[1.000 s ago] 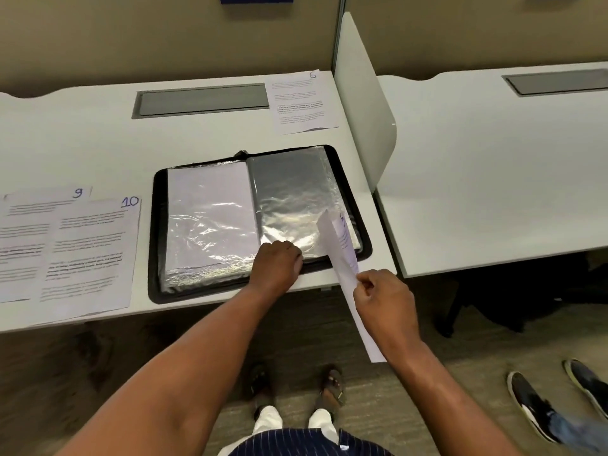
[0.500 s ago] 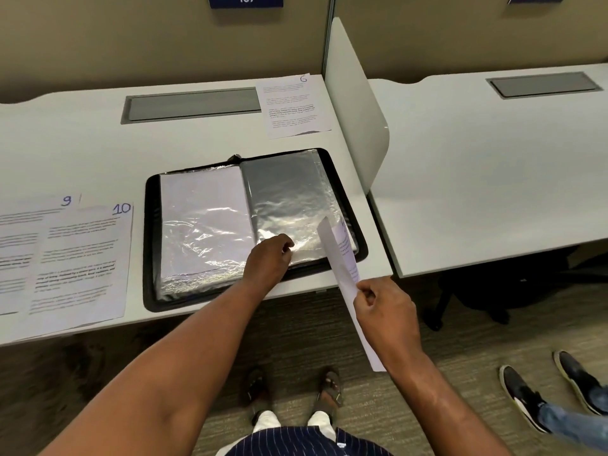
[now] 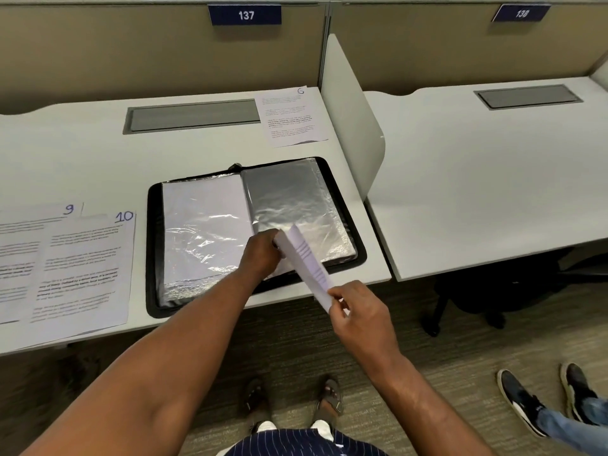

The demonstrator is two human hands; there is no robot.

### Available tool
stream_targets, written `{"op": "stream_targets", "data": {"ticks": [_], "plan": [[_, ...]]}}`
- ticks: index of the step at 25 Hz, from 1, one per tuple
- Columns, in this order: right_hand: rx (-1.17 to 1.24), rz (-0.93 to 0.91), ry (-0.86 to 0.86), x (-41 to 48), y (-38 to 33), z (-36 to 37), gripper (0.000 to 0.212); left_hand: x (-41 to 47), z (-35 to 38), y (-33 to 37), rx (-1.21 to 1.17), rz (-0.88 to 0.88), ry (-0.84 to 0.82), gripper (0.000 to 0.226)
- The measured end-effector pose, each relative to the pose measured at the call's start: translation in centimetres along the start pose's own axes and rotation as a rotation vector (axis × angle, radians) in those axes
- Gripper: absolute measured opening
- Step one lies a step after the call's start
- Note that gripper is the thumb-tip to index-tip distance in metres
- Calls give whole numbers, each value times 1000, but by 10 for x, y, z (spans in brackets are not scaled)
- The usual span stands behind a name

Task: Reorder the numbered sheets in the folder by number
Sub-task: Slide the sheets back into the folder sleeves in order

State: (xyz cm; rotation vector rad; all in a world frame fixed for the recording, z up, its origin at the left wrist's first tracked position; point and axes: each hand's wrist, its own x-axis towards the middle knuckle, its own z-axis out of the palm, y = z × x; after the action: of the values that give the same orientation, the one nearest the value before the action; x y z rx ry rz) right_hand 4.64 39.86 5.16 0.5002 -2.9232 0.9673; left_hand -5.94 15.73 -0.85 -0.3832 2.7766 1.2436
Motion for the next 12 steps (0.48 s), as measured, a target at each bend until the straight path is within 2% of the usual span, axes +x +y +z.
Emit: {"op": "stream_targets", "data": {"ticks": [5, 12], "plan": [[-109, 42, -107, -5, 11, 16, 22, -3, -10, -4, -246, -93, 50, 16], [-264, 56, -270, 17, -2, 19, 21, -31, -1, 4, -74, 11, 176, 12]]}}
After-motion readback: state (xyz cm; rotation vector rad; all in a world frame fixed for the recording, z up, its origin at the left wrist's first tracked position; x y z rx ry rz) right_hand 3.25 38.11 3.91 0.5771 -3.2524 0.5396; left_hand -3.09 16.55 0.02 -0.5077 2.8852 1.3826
